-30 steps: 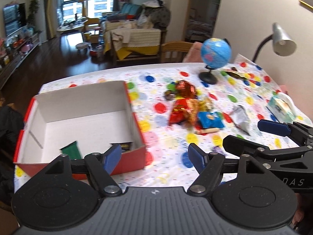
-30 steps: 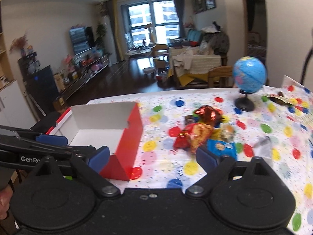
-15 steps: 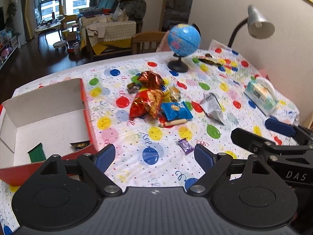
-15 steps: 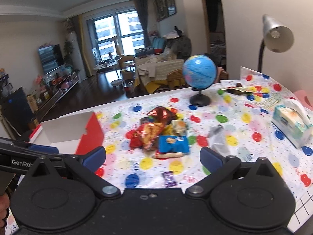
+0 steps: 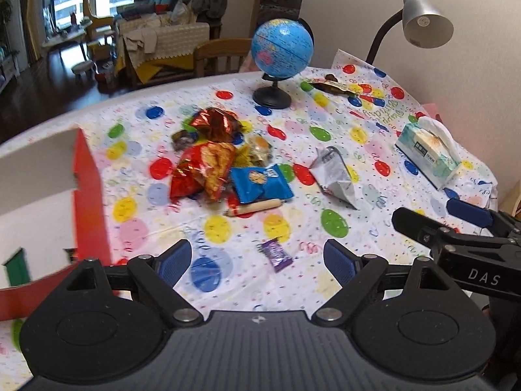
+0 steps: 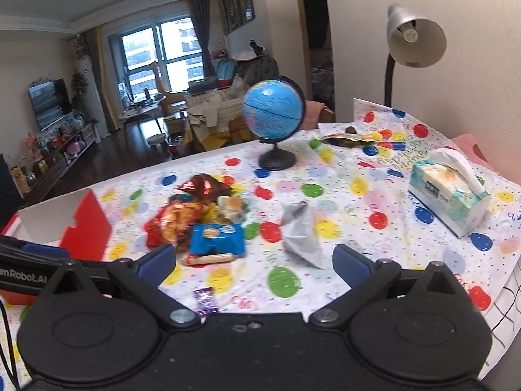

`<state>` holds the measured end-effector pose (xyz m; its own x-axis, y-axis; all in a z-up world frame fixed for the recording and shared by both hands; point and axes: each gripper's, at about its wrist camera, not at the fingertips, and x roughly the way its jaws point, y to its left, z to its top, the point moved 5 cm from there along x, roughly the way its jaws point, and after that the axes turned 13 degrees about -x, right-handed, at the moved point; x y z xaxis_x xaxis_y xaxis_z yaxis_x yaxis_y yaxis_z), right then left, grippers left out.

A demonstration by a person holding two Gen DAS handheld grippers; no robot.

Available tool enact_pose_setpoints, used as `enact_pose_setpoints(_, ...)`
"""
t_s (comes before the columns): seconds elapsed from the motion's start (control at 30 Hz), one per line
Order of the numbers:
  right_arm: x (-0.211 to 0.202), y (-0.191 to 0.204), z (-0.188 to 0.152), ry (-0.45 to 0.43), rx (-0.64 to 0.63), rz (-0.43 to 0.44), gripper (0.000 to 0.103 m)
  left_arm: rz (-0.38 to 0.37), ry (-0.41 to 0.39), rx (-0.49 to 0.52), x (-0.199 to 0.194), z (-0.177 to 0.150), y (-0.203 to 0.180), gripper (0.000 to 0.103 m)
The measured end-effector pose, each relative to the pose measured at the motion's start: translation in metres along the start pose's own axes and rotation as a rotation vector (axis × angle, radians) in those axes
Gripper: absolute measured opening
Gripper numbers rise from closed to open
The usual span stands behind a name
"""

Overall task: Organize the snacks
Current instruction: 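Grasp the purple candy with the left tool while the right tool grasps the silver pouch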

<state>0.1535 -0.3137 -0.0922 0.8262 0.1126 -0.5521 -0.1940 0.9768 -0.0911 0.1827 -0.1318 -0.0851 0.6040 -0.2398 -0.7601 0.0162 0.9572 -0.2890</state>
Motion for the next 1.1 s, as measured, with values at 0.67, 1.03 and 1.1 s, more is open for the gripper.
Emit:
enact_pose_setpoints(0.67, 0.103, -0.061, -0.011, 0.182, -0.023, -0.014, 0.099, 0.061, 0.14, -0.059, 0.105, -0.017, -0.015, 0.088)
enact_pose_setpoints(1.03, 0.167, -0.062, 0.003, 0.243, -0.029, 0.014, 0.081, 0.065, 0.194, -0.128, 0.14, -0.019, -0.016, 0.088)
enact_pose_setpoints(1.1, 0.174, -0.062, 0.003, 0.251, -0.03, 0.014, 0.078, 0.058, 0.201, -0.139, 0.143, -0.02, -0.016, 0.086)
